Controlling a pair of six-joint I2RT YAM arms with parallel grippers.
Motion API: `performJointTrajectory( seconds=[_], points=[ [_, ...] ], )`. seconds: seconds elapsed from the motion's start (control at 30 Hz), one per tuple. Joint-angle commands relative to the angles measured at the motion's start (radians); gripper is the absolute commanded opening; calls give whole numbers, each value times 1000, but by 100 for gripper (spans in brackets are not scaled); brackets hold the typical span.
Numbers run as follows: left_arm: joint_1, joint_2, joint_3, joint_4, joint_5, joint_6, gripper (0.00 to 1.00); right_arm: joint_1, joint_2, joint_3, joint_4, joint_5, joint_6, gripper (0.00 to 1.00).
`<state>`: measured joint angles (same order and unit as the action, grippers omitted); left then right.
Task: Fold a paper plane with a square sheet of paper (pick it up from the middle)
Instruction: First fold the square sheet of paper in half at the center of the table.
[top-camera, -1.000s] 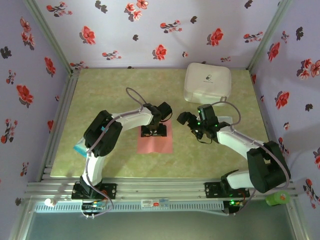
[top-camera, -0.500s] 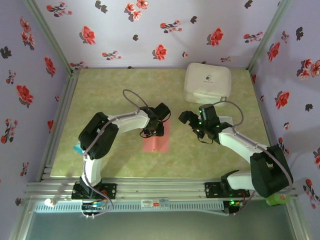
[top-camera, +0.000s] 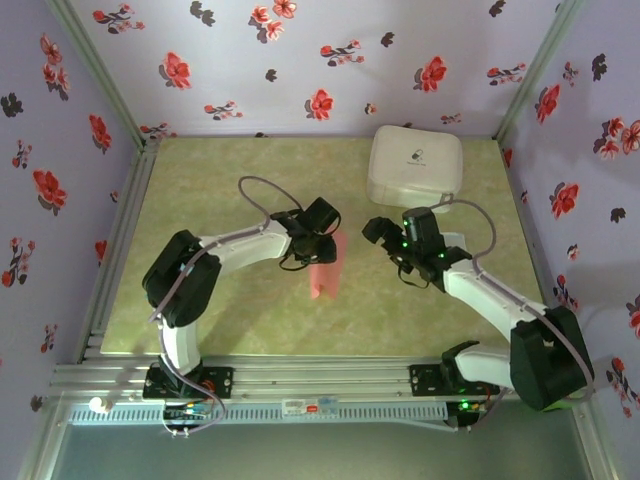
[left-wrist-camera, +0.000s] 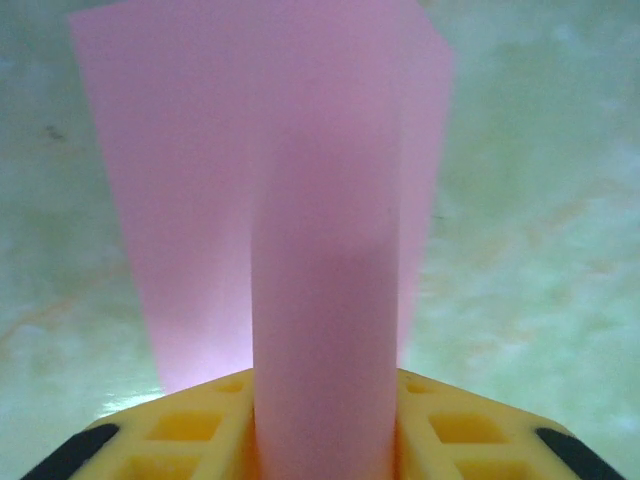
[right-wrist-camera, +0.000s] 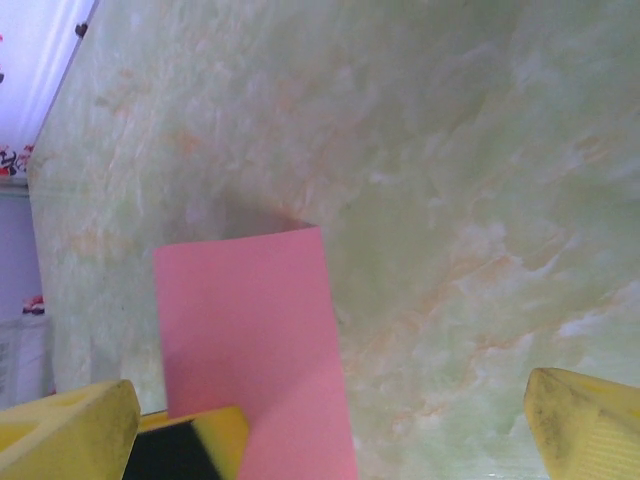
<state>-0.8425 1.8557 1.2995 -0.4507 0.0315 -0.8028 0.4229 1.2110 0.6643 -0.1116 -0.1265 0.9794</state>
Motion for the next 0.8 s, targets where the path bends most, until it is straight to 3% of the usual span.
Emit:
performJointTrajectory(
  seconds=[0.0,0.13,0.23,0.43,0.63,0.77],
  points=[
    [17,-73,-34,140,173,-18,36,-9,-53,-27,-87,183,70,99],
    [35,-117,-96,298,290,-75,39,-14,-110,-76,-46,263,86,99],
    [46,-128,-139,360,304,-112,39,-18,-145,-98,-7,278,87,99],
    [69,-108,-262,519,333,-209,39,-36,-163,-178,239,65,19,96],
    [73,-63,-354,629,340,-302,39,-36,-41,-86,182,-82,-45,90],
    [75,-44,-374,638,337,-312,39,-36,47,-54,221,-162,-9,87]
  ],
)
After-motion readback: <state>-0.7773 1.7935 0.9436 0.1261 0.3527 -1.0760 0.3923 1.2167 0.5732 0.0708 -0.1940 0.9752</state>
